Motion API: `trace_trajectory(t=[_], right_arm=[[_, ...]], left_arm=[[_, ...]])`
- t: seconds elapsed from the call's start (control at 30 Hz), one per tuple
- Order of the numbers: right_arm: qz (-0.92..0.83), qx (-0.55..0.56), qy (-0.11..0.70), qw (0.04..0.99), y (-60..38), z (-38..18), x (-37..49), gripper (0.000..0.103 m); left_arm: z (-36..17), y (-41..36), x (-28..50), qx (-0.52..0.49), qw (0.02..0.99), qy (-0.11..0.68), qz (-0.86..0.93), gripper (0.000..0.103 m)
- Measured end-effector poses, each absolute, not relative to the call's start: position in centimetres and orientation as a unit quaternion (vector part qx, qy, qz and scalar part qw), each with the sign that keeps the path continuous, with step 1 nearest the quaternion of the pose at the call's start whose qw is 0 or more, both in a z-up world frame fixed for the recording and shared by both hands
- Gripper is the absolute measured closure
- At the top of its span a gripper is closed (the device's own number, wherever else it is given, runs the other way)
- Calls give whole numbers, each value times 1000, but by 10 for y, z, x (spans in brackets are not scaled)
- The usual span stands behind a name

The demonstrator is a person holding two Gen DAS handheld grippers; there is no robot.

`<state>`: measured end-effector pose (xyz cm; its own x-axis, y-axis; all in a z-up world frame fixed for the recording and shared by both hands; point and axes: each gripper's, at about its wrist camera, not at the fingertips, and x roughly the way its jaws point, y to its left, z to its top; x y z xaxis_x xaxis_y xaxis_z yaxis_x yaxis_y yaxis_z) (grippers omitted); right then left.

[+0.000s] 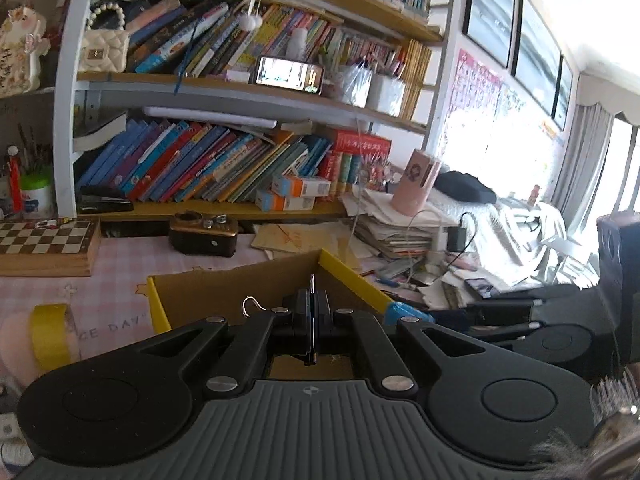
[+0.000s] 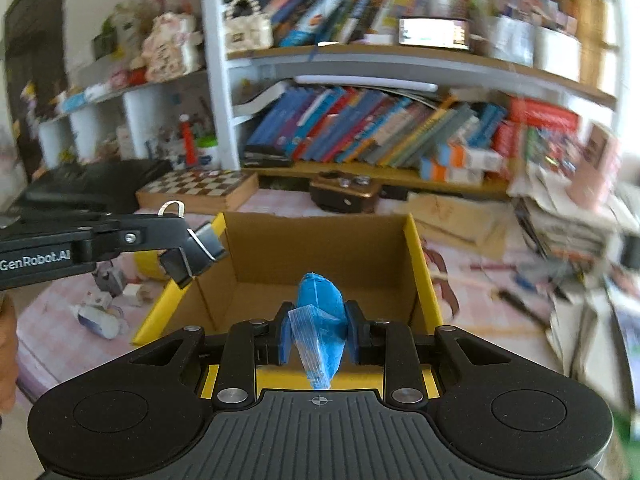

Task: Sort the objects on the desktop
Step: 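Carry the blue item in the right tool while the left tool carries the clip to the box, then open the left tool over the yellow box while the right tool releases the blue item inside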

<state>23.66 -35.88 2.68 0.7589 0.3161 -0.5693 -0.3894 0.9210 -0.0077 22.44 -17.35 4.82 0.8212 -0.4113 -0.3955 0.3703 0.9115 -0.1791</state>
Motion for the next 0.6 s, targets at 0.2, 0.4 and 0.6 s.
trace_trajectory(t=[0.2, 0.4, 0.6], right_arm=[[234, -144, 326, 904, -347, 4, 291, 77], [286, -250, 378, 844, -328, -31, 338, 77], [318, -330, 414, 787, -312, -53, 366, 77]], left_arm=[[27, -187, 280, -49, 935, 285, -203, 102], [1, -209, 316, 22, 920, 339, -198, 102], [-13, -223, 332, 88, 899, 374, -211, 101]])
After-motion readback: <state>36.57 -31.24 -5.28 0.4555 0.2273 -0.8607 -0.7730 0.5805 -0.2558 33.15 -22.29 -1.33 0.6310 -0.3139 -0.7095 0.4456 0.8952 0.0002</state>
